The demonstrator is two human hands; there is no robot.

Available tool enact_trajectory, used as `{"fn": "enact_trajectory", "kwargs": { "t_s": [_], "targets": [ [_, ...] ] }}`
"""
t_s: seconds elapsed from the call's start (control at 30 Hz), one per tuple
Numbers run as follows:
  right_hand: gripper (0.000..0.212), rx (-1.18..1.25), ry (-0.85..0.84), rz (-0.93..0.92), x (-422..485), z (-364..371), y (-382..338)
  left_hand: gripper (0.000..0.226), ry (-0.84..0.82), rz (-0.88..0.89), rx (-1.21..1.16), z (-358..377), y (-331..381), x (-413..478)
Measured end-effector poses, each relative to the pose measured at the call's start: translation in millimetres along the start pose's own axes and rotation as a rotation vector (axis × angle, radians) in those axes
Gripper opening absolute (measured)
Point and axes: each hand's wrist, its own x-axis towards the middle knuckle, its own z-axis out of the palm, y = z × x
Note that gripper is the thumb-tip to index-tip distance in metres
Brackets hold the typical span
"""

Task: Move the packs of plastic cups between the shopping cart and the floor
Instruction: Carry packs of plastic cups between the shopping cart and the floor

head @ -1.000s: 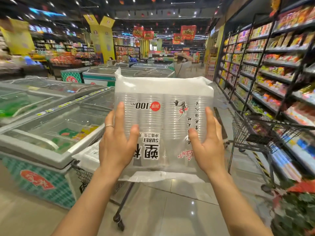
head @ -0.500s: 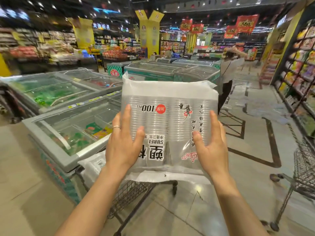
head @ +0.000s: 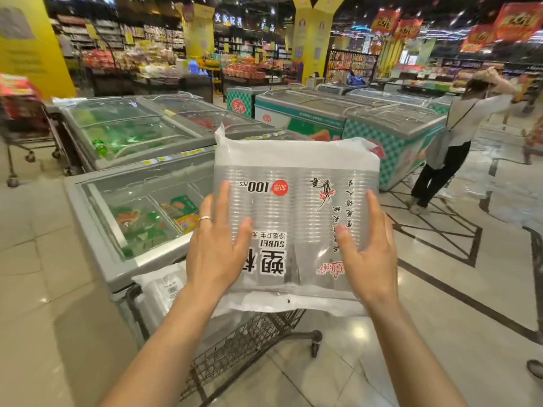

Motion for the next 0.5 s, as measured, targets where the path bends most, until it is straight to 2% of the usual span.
{"fn": "enact_trajectory", "kwargs": {
  "t_s": [0.17, 0.4, 0.5],
  "targets": [
    [0.063, 0.051, -0.009, -0.073, 65.1, 51.9, 32.0, 0.070, 0.029, -0.080, 0.094, 52.2, -27.6, 60.5],
    [0.055, 0.050, -0.062, -0.010, 149.6, 115.2, 75.9, 0.069, 0.015, -0.111, 0.088, 124.5, -68.9, 129.0],
    [0.055, 0.058, -0.138, -0.020, 173.8, 140.7, 93.9, 0.070, -0.004, -0.180, 0.075, 150.8, -82.9, 143.4]
  ]
}}
